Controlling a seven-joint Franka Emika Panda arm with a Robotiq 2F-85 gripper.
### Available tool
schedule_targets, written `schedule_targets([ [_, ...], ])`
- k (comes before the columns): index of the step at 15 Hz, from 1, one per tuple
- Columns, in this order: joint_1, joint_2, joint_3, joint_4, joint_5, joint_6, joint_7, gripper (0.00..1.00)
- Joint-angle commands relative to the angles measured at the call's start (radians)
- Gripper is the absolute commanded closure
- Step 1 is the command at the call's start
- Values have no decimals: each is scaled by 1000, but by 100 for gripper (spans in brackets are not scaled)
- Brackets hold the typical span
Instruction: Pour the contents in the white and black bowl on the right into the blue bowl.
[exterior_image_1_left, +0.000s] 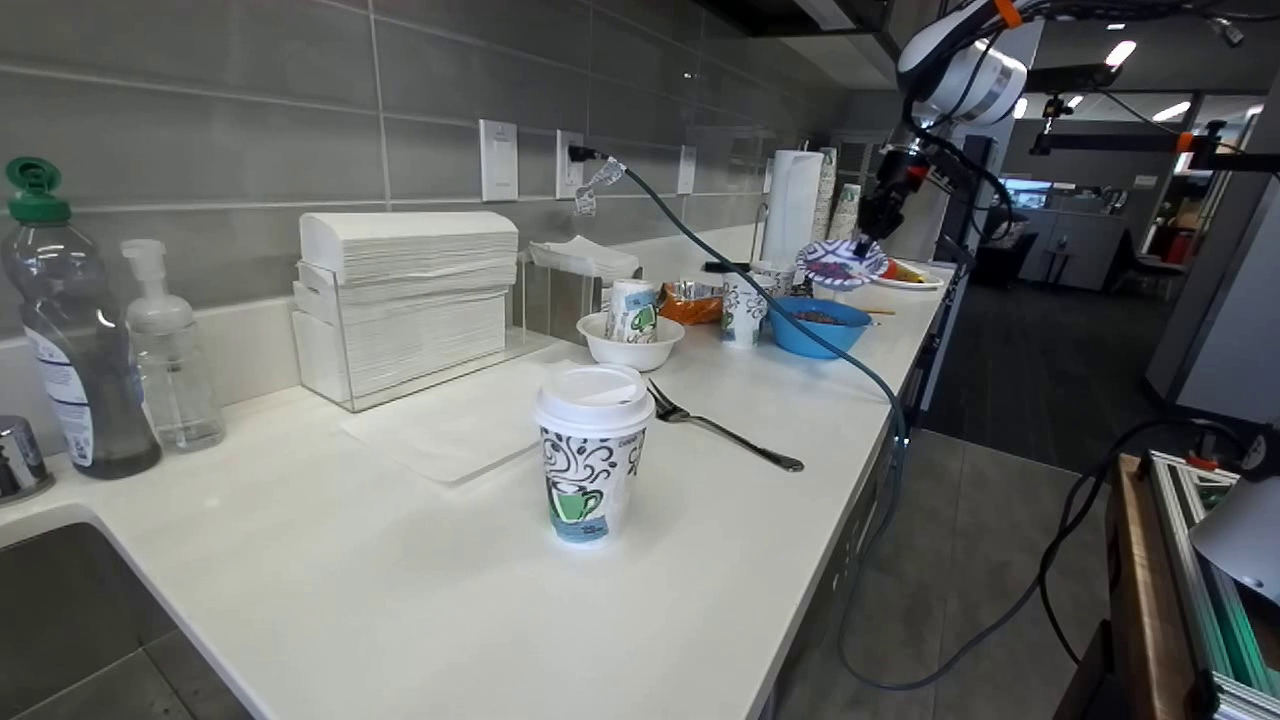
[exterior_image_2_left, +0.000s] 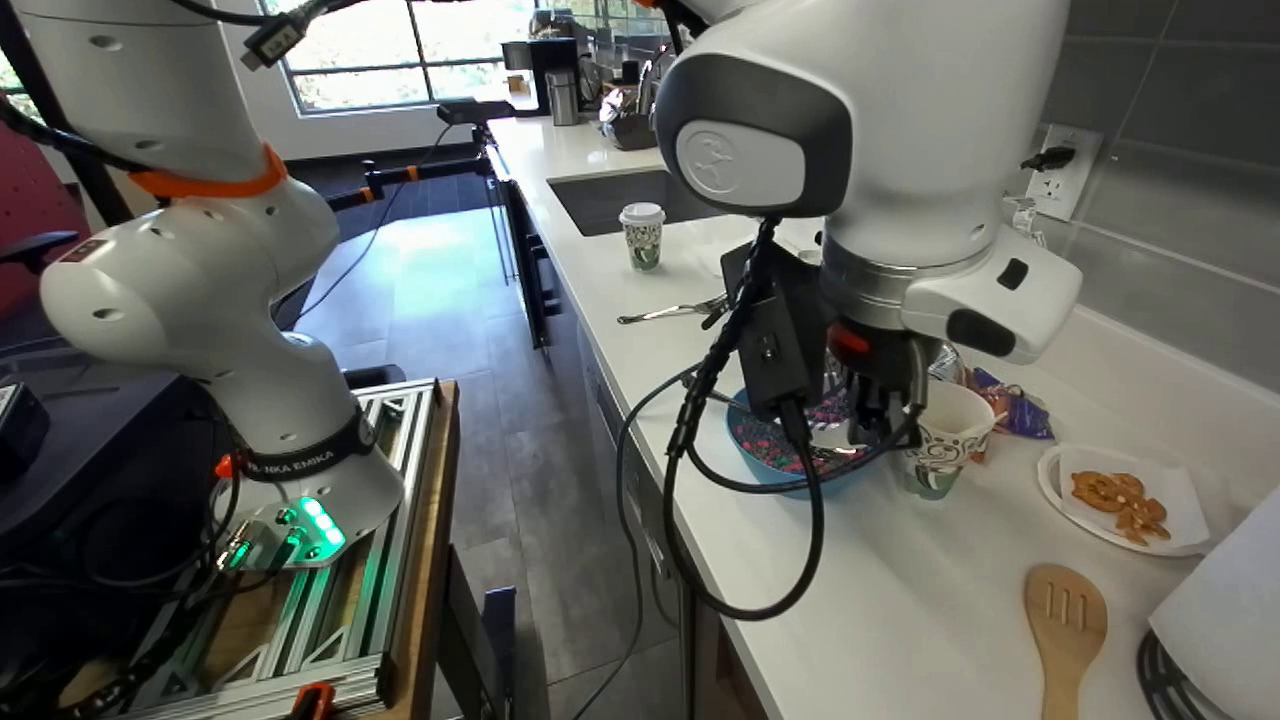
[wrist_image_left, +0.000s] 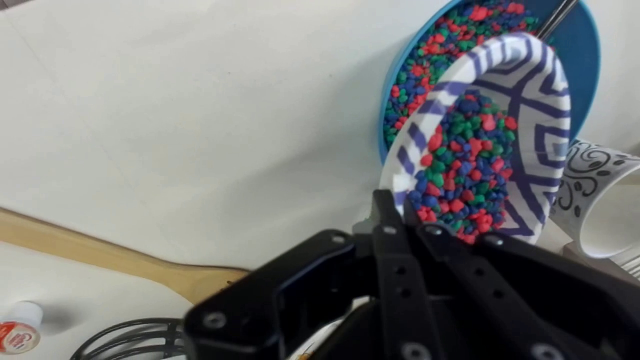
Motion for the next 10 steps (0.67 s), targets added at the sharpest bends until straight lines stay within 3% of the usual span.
schedule_targets([
  [1,32,-45,-18,-43,-68,33,70,100],
  [10,89,-98,-17,-53,-293,49,299,100],
])
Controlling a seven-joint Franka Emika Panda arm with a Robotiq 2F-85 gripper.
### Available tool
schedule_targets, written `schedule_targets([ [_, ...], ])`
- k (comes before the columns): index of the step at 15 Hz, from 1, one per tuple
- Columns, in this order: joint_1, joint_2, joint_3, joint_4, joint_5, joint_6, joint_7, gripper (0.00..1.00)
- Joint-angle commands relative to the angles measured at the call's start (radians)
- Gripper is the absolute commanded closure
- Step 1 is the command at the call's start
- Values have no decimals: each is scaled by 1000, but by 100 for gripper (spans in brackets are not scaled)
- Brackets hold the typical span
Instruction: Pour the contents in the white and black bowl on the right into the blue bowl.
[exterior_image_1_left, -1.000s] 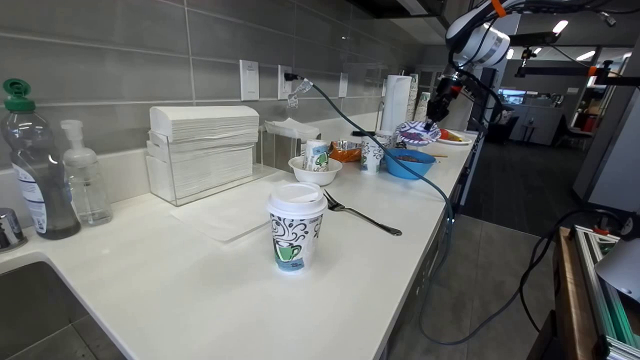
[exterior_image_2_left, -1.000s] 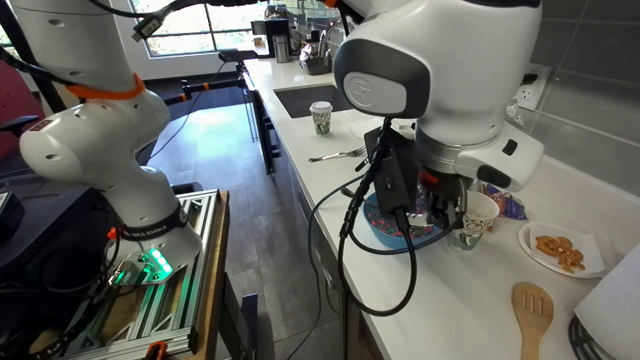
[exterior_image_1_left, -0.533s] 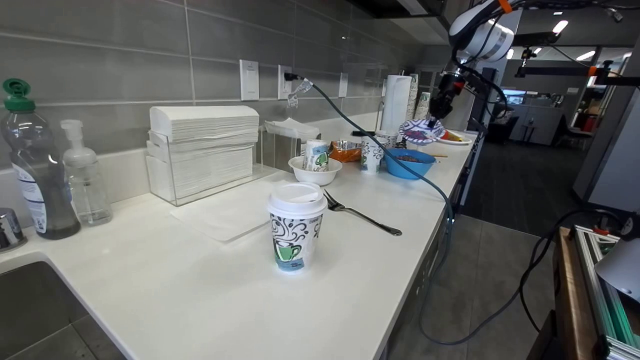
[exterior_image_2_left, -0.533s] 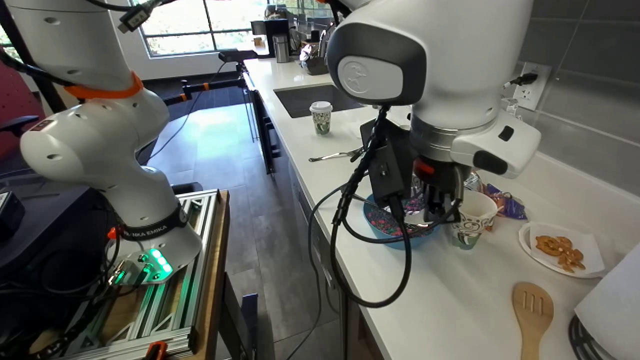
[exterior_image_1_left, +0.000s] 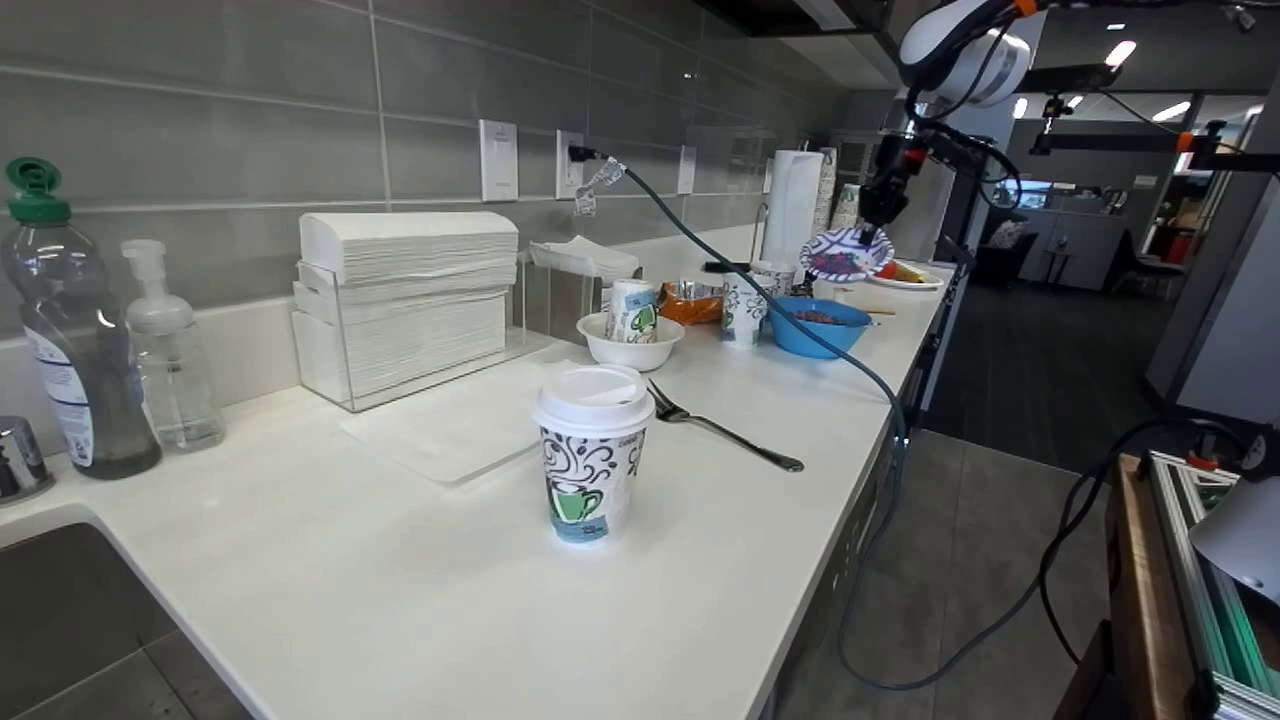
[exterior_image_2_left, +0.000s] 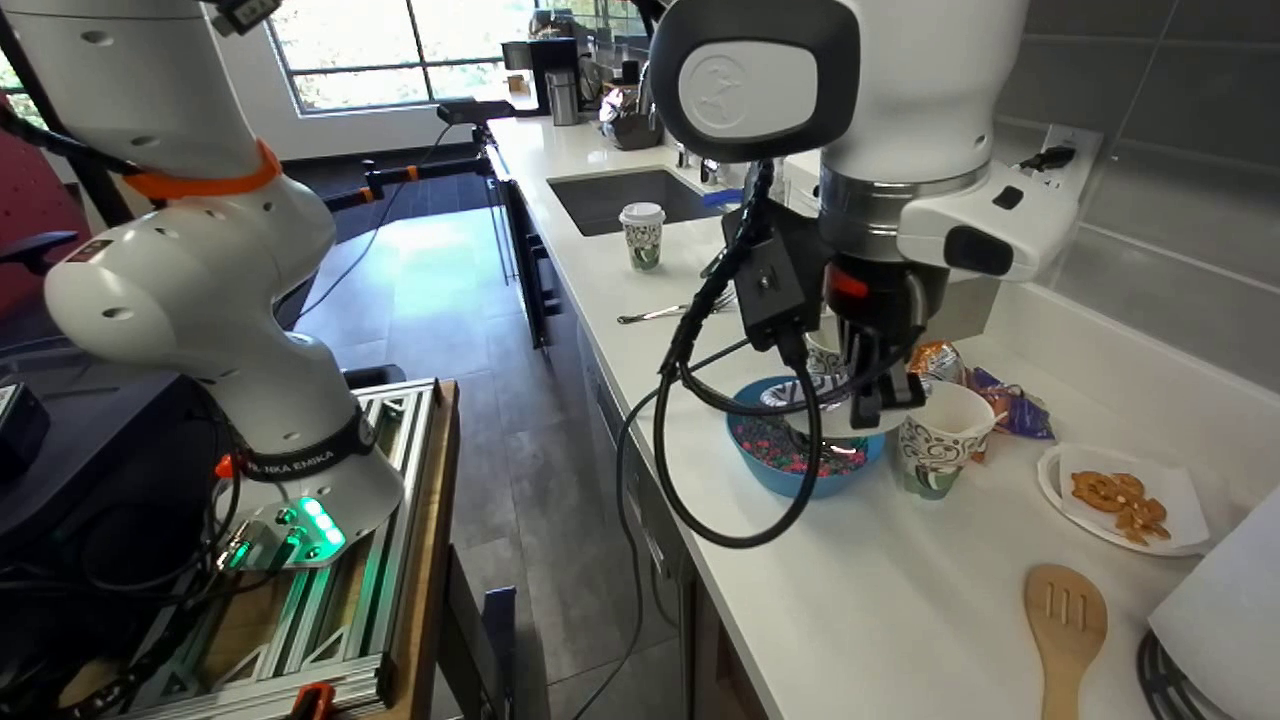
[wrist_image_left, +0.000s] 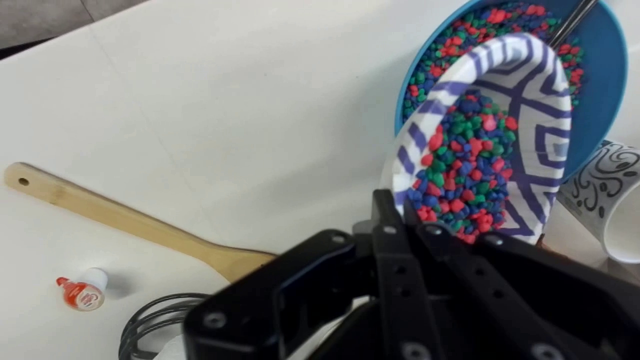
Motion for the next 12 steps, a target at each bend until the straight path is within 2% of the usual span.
schedule_targets([
  [1,45,-45,-9,-40,-116,30,130,100],
  [12,139,-43,17,-8,-447,-24,490,100],
])
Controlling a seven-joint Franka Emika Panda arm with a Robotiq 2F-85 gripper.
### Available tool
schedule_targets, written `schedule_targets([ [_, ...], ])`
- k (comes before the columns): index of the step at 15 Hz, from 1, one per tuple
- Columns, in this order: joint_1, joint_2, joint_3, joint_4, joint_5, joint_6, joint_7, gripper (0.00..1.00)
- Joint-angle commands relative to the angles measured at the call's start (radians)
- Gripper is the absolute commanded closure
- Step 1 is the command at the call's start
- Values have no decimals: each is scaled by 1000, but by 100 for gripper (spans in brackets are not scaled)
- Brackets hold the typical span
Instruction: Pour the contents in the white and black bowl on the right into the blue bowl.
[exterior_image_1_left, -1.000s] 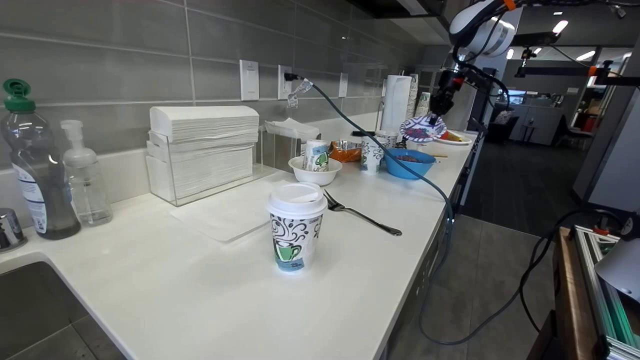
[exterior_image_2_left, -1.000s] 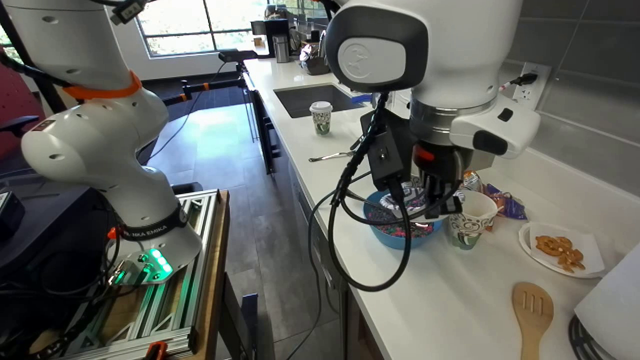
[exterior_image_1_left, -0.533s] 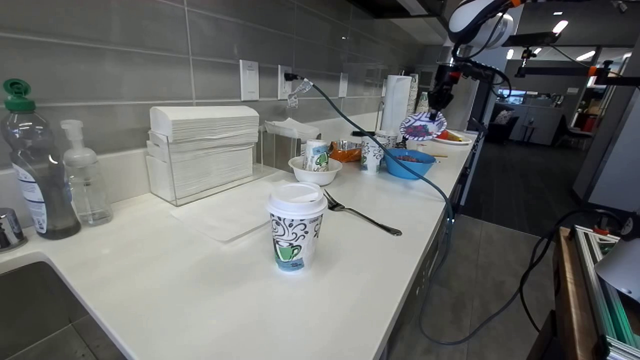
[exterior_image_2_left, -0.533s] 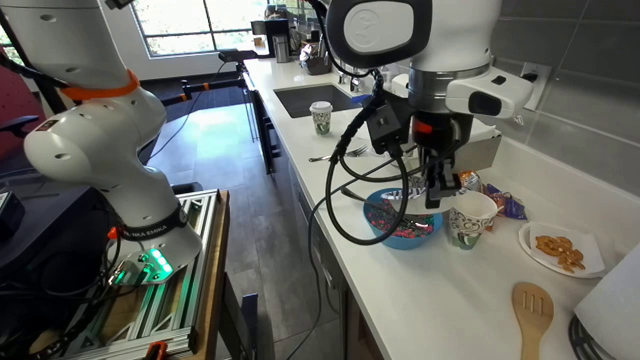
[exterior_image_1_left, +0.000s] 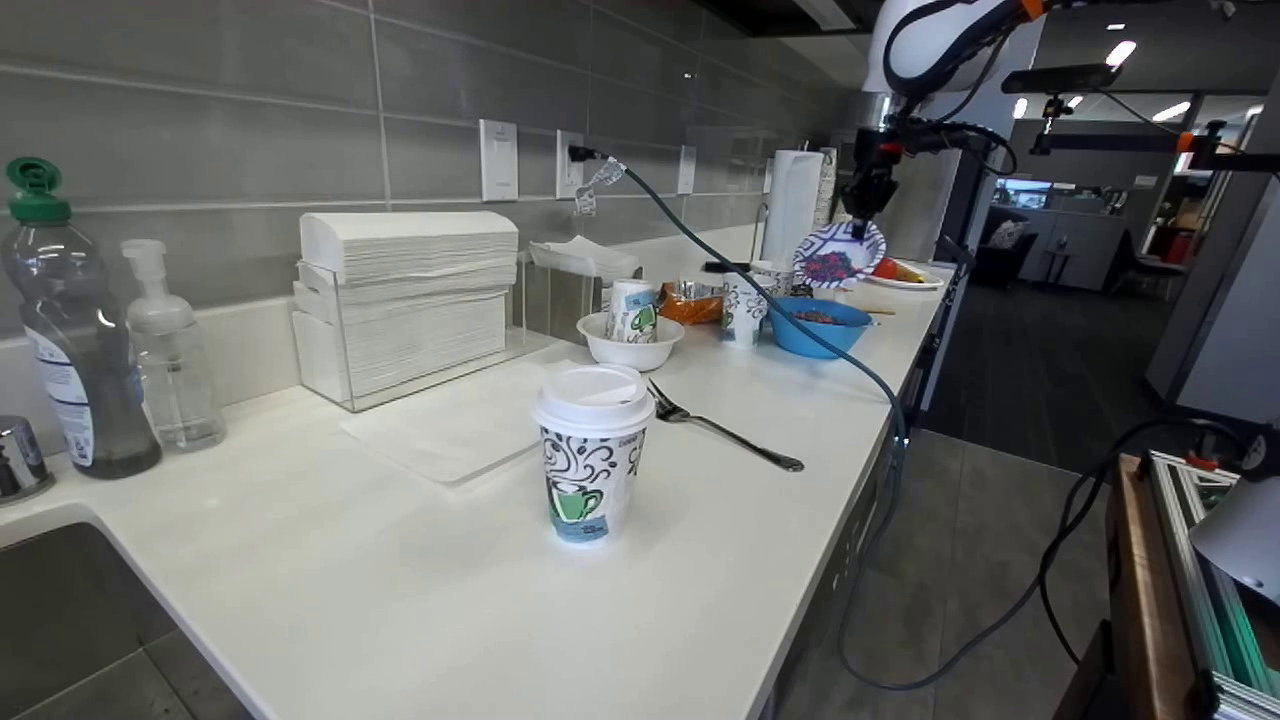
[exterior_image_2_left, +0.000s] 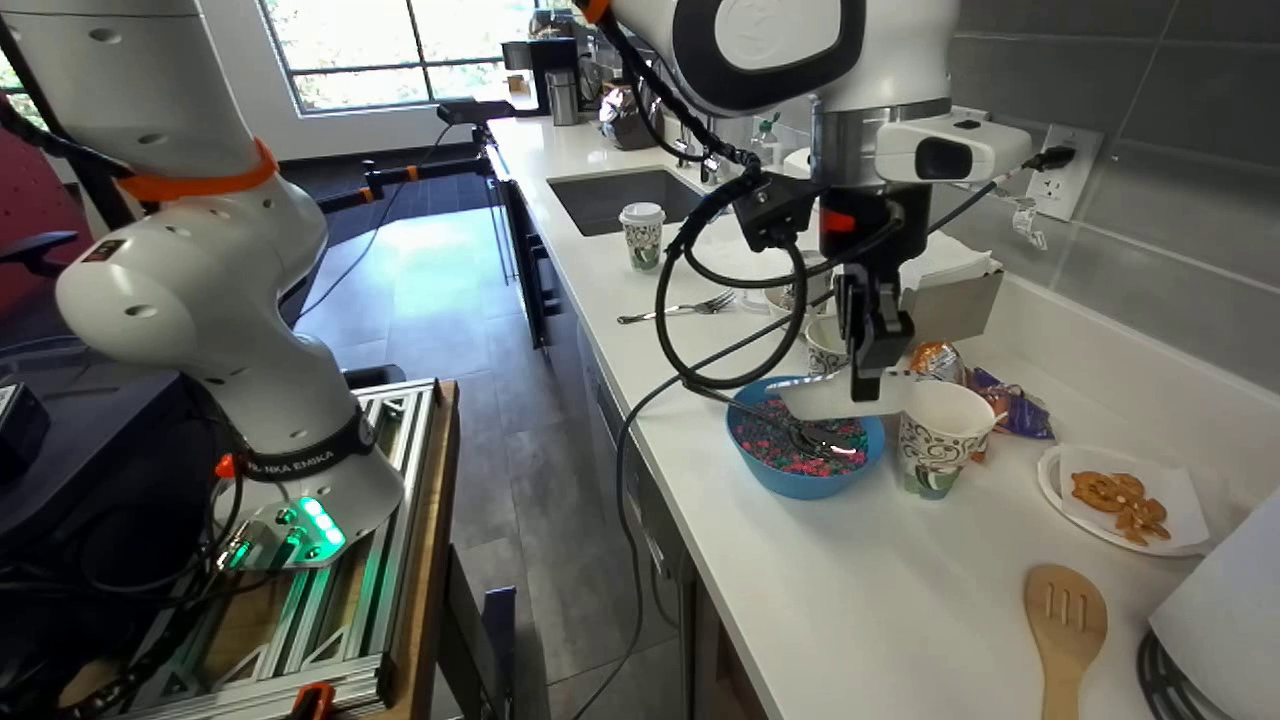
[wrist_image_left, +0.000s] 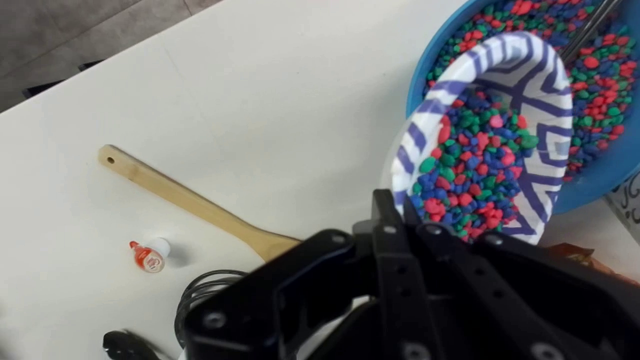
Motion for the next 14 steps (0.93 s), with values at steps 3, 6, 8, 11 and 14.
schedule_targets([
  [3,38,-23,9,-5,-155,-41,176,100],
  [6,53,-27,16,-4,-221,-67,242,100],
  [8,61,-27,22,-2,-256,-87,279,100],
  [11,73,-24,33,4,-296,-126,319,100],
  [14,87,-15,45,17,-342,-173,365,100],
])
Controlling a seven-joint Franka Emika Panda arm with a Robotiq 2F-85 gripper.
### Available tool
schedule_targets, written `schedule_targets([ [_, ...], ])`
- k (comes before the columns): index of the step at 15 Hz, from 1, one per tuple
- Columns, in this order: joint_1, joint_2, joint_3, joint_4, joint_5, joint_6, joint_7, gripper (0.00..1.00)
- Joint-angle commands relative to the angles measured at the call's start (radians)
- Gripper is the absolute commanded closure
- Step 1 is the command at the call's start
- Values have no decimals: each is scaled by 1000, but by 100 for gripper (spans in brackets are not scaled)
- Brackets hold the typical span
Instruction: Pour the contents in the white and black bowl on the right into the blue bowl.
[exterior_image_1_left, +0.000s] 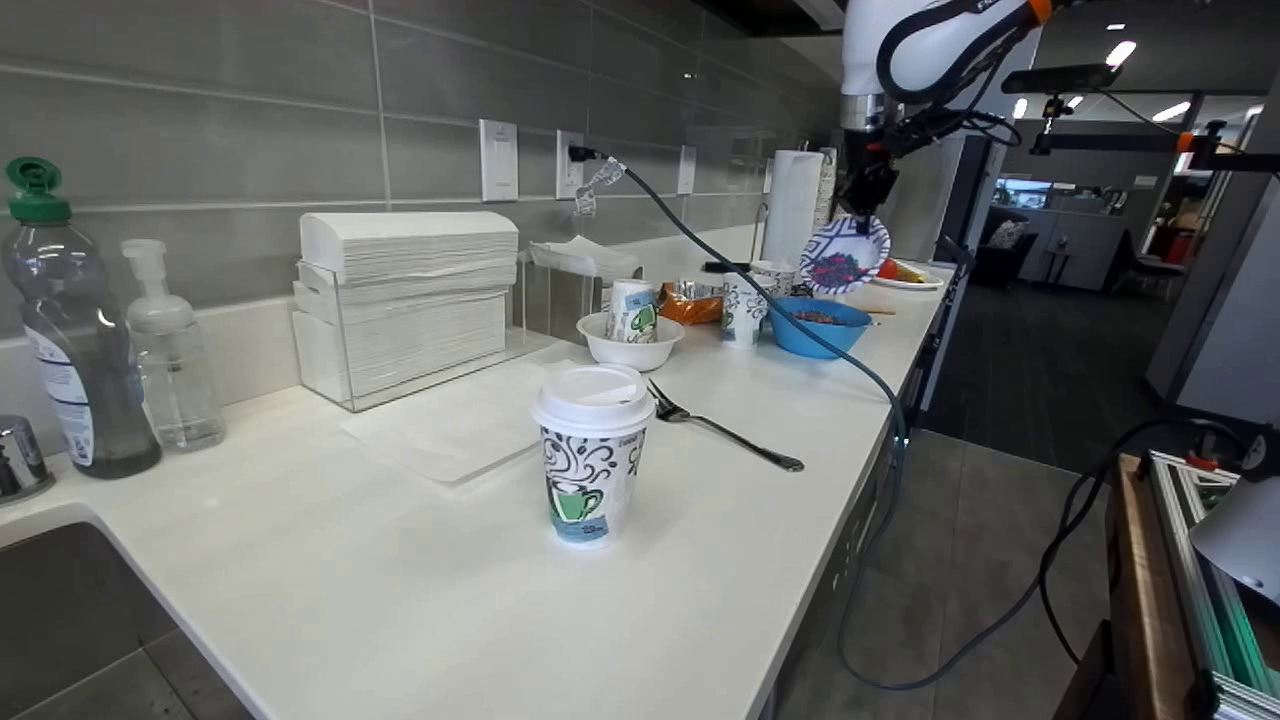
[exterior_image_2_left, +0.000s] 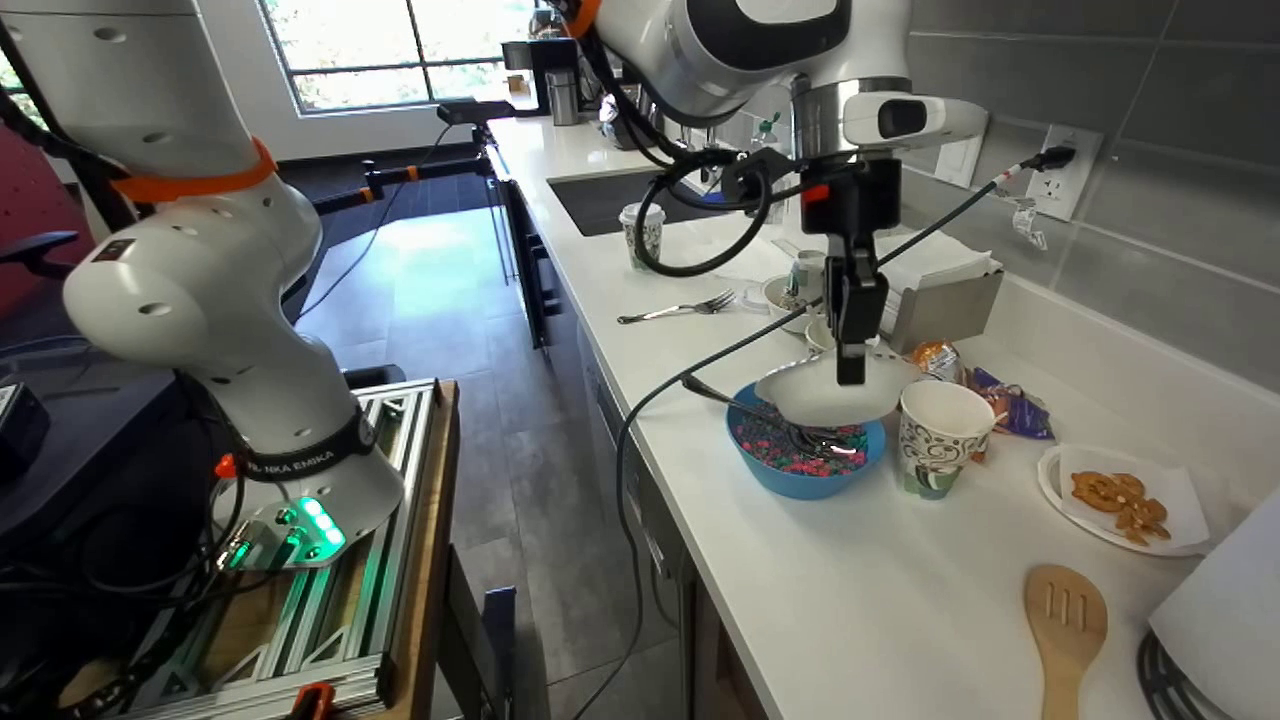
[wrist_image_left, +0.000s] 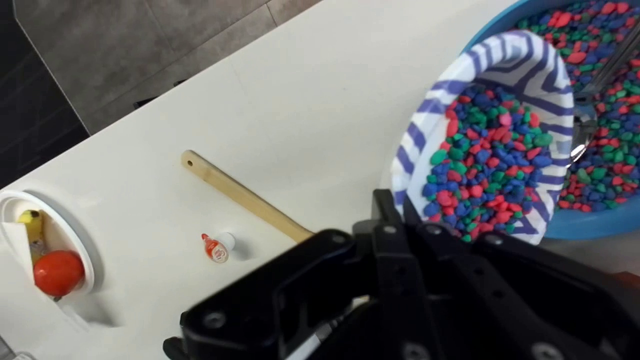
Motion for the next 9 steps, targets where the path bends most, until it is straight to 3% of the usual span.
schedule_targets([
  [1,22,-3,14,13,-79,-83,84,100],
  [9,45,16,38,46,-155,-207,160,100],
])
